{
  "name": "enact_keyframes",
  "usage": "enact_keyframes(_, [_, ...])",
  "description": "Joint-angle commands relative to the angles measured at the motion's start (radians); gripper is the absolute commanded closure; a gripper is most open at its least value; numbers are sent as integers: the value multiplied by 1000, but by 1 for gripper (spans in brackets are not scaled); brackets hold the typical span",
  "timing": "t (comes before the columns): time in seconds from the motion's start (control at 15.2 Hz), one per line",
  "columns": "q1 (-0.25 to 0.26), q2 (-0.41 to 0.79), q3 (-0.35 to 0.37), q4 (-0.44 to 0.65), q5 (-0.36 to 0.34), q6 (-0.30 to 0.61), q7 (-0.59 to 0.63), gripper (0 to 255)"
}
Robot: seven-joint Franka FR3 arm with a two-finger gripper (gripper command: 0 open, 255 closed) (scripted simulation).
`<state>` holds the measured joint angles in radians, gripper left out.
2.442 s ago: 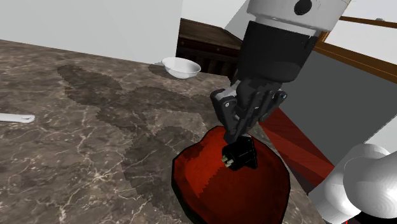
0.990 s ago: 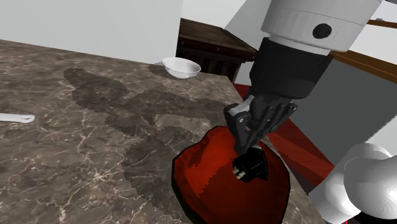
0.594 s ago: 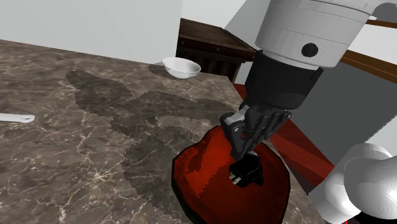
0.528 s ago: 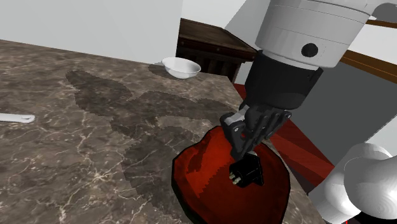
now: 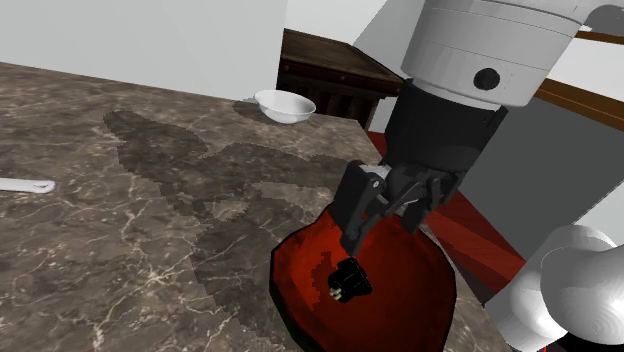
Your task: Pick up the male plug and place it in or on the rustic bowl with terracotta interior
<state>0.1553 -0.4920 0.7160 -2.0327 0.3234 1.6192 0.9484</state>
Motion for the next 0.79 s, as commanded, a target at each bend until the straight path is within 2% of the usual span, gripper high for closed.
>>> enact_keyframes(0.0, [0,0,0,0,0,0,0,0])
enact_keyframes(0.26, [-16,36,-12,151,-26,-119,19,0])
enact_keyframes(0.73, [-16,36,-12,151,-26,-119,19,0])
